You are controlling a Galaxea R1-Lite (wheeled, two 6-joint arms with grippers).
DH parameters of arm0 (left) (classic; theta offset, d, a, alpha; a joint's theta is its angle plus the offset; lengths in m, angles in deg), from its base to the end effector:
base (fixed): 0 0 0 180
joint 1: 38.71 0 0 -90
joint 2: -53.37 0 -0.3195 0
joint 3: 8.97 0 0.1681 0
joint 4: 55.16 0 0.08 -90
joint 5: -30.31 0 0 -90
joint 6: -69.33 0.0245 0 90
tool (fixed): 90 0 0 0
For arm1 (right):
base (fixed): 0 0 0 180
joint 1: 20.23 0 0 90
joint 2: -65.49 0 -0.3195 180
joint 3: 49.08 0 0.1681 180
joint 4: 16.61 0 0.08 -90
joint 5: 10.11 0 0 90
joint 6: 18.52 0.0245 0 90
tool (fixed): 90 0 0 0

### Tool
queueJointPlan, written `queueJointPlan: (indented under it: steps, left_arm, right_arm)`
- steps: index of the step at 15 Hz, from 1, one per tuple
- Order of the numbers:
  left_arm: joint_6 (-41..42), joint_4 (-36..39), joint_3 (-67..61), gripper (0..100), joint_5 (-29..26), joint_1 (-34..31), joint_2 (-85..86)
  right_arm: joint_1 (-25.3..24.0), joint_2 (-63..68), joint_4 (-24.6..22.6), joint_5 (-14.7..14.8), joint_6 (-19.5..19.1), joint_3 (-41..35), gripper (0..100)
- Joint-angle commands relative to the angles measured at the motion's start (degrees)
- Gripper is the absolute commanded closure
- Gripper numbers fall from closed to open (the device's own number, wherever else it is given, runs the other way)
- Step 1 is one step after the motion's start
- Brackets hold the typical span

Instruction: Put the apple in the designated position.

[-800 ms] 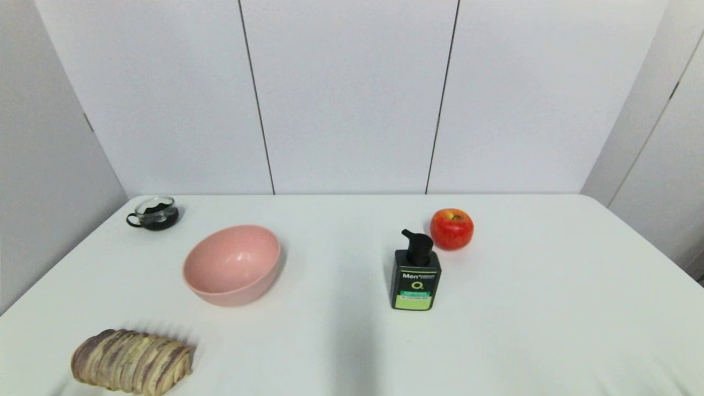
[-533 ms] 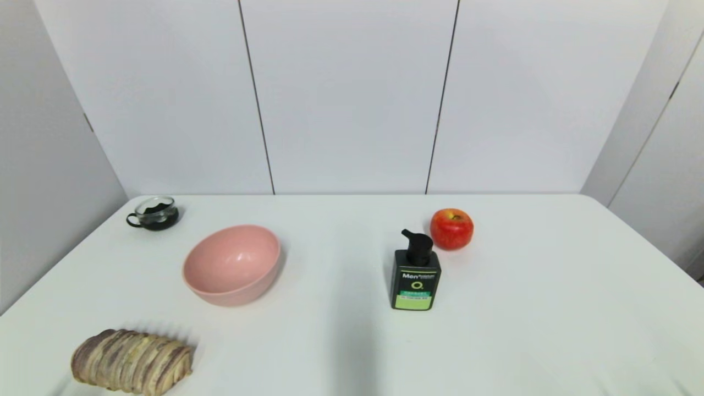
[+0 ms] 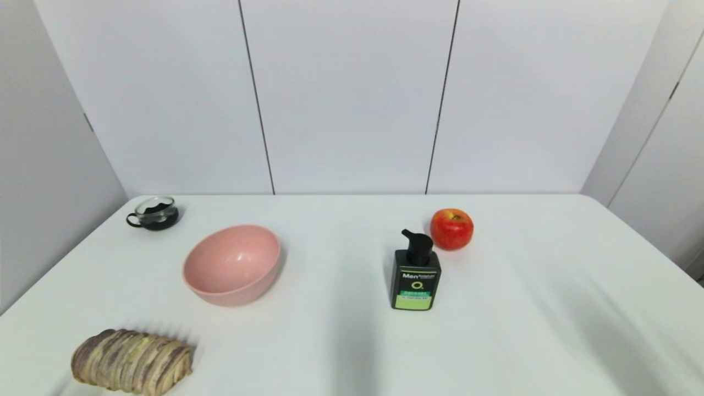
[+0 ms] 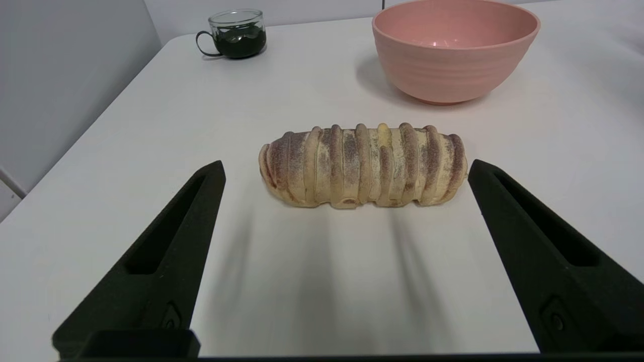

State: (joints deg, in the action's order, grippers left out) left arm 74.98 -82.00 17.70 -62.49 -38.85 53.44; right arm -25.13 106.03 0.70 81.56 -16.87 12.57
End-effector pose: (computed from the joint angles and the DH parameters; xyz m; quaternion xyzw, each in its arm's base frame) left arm -0.0649 -0.0014 0.0751 0.0492 -0.0003 -0.0232 0.9985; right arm 0.0183 0.0008 0.2751 0.0163 -0.0327 0.0286 0.9989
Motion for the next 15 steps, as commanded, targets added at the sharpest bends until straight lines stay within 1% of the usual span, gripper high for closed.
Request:
queueJointPlan:
  steps: [1, 2, 4, 5, 6, 9, 12, 15]
  left_arm:
    - [0.0, 0.0, 0.0, 0, 0.0, 0.0, -0.1]
    - [0.0, 0.0, 0.0, 0, 0.0, 0.0, -0.1]
    - [0.1, 0.0, 0.0, 0, 0.0, 0.0, -0.1]
    - [0.0, 0.0, 0.0, 0, 0.0, 0.0, -0.1]
    - [0.0, 0.0, 0.0, 0, 0.0, 0.0, -0.1]
    - [0.0, 0.0, 0.0, 0, 0.0, 0.0, -0.1]
    - [0.1, 0.1, 0.0, 0, 0.0, 0.0, -0.1]
    - [0.0, 0.0, 0.0, 0, 0.0, 0.0, -0.1]
  right_arm:
    - [-11.6, 39.8, -1.7, -2.4, 0.0, 28.4, 0]
    - [-12.8, 45.7, -1.9, -2.7, -0.2, 30.6, 0]
    - [-12.7, 56.3, -1.5, -2.9, -0.3, 36.6, 0]
    - [-12.5, 61.8, -0.6, -2.9, -0.7, 40.1, 0]
    - [-12.5, 64.3, -0.1, -3.1, -0.9, 41.8, 0]
    - [-13.2, 71.4, 3.6, -3.3, -2.6, 47.9, 0]
    - [-13.1, 74.0, 4.1, -3.3, -4.0, 49.0, 0]
    - [-12.6, 73.7, 9.1, -2.4, -4.0, 48.2, 0]
